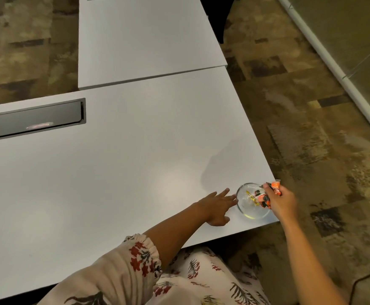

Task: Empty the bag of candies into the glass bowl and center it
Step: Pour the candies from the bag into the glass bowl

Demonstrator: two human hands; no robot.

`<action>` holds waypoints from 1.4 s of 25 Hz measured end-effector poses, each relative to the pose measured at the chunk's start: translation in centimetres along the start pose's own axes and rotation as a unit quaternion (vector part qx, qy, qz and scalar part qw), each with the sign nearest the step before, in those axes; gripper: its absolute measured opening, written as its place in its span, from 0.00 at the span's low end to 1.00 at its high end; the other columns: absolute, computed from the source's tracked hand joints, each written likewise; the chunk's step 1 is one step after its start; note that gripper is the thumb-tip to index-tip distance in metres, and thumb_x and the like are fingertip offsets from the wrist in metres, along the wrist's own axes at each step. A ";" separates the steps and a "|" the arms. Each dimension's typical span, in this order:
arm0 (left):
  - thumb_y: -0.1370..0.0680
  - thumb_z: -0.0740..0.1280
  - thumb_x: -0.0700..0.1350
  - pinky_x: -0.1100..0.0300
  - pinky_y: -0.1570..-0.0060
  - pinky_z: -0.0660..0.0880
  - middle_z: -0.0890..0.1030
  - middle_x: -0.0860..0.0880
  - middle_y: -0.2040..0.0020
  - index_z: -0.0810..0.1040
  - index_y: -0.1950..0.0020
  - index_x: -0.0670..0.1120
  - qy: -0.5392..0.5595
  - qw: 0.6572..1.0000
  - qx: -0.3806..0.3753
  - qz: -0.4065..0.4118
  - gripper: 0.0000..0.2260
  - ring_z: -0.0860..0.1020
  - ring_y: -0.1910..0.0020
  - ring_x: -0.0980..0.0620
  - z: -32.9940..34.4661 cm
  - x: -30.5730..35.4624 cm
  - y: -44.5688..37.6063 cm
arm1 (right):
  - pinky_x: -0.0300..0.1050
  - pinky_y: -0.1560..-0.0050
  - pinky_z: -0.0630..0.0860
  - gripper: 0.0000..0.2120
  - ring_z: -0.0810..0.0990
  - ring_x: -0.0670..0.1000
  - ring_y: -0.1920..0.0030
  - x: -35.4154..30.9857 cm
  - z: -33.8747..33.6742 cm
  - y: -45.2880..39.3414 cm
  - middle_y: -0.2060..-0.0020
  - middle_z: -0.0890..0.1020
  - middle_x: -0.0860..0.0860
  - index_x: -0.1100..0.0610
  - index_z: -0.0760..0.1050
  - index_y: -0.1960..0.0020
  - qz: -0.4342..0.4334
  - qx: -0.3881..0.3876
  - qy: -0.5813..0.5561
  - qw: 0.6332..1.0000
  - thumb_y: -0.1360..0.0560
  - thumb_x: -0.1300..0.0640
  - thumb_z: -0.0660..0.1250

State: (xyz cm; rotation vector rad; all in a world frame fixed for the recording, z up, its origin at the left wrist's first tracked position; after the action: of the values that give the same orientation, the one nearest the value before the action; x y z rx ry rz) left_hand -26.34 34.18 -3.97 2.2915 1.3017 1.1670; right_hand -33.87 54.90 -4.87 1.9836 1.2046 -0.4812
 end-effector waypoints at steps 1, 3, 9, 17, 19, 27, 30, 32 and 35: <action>0.17 0.62 0.48 0.44 0.19 0.45 0.47 0.47 0.15 0.48 0.16 0.46 0.000 1.000 -0.008 0.001 0.34 0.40 0.17 0.46 0.3 0.1 -0.1 | 0.46 0.58 0.75 0.17 0.81 0.53 0.56 -0.1 -0.1 0.1 0.57 0.84 0.53 0.54 0.82 0.50 -0.005 0.010 0.013 1.000 0.24 0.40 0.67; 0.17 0.63 0.49 0.44 0.20 0.42 0.45 0.47 0.15 0.47 0.16 0.46 -0.008 1.000 -0.023 0.009 0.35 0.38 0.17 0.47 1.0 0.4 -0.3 | 0.50 0.55 0.78 0.19 0.82 0.57 0.53 -0.1 -0.2 0.4 0.56 0.84 0.54 0.56 0.81 0.47 -0.010 0.026 0.041 0.999 0.24 0.40 0.67; 0.18 0.63 0.51 0.43 0.21 0.40 0.45 0.48 0.15 0.47 0.16 0.47 -0.035 0.998 -0.044 0.018 0.36 0.37 0.17 0.46 1.9 0.9 -0.9 | 0.52 0.50 0.78 0.25 0.82 0.58 0.46 -0.5 -0.1 1.3 0.45 0.84 0.56 0.57 0.78 0.38 -0.025 0.047 0.075 0.996 0.24 0.39 0.66; 0.18 0.63 0.53 0.42 0.21 0.40 0.46 0.47 0.16 0.49 0.16 0.47 -0.048 0.998 -0.041 0.014 0.35 0.38 0.17 0.46 1.8 1.1 -1.0 | 0.51 0.59 0.83 0.20 0.84 0.52 0.56 -3.3 -1.1 2.4 0.54 0.87 0.49 0.52 0.81 0.46 -0.109 0.075 0.110 0.985 0.30 0.39 0.74; 0.18 0.63 0.53 0.42 0.21 0.40 0.46 0.47 0.16 0.49 0.16 0.47 -0.051 0.998 -0.042 0.012 0.35 0.38 0.17 0.46 1.8 1.0 -0.9 | 0.53 0.59 0.84 0.19 0.85 0.52 0.57 -3.5 -1.0 2.4 0.55 0.87 0.48 0.52 0.81 0.46 -0.116 0.051 0.117 0.985 0.33 0.44 0.78; 0.18 0.63 0.54 0.42 0.21 0.40 0.46 0.47 0.16 0.50 0.16 0.47 -0.055 0.998 -0.039 0.008 0.35 0.38 0.17 0.46 1.7 1.0 -0.8 | 0.50 0.60 0.83 0.13 0.84 0.53 0.56 -4.0 -1.7 2.9 0.56 0.86 0.52 0.54 0.83 0.52 -0.140 0.061 0.109 0.982 0.29 0.45 0.75; 0.18 0.63 0.54 0.42 0.21 0.40 0.47 0.48 0.16 0.50 0.16 0.47 -0.051 0.998 -0.036 0.009 0.35 0.38 0.17 0.47 1.7 1.0 -0.8 | 0.45 0.63 0.81 0.11 0.84 0.51 0.59 -4.8 -2.4 3.8 0.59 0.86 0.51 0.53 0.82 0.55 -0.171 0.088 0.069 0.979 0.27 0.45 0.73; 0.18 0.63 0.53 0.42 0.21 0.41 0.47 0.48 0.15 0.49 0.16 0.47 -0.035 0.999 -0.034 0.010 0.35 0.38 0.17 0.47 1.7 0.9 -0.7 | 0.38 0.66 0.77 0.09 0.83 0.49 0.61 -5.6 -3.1 4.5 0.62 0.85 0.49 0.53 0.82 0.56 -0.200 0.114 0.034 0.972 0.26 0.47 0.72; 0.18 0.63 0.53 0.43 0.21 0.41 0.46 0.48 0.15 0.49 0.16 0.47 0.001 0.999 -0.032 0.008 0.35 0.39 0.17 0.47 1.7 0.7 -0.4 | 0.35 0.66 0.74 0.10 0.82 0.46 0.62 -6.3 -4.2 5.0 0.64 0.84 0.49 0.54 0.82 0.55 -0.229 0.145 -0.014 0.962 0.25 0.47 0.71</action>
State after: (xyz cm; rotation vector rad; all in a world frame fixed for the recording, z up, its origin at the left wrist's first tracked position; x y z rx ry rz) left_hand -25.12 35.28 -4.94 2.2605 1.2312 1.1995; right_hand -32.86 52.98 3.92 1.9175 1.6600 -0.9615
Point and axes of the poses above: each hand's wrist, its own y-axis away from the middle knuckle, its own z-axis out of the palm, x = y × z, the point moved 9 cm from there along -y, towards the middle knuckle
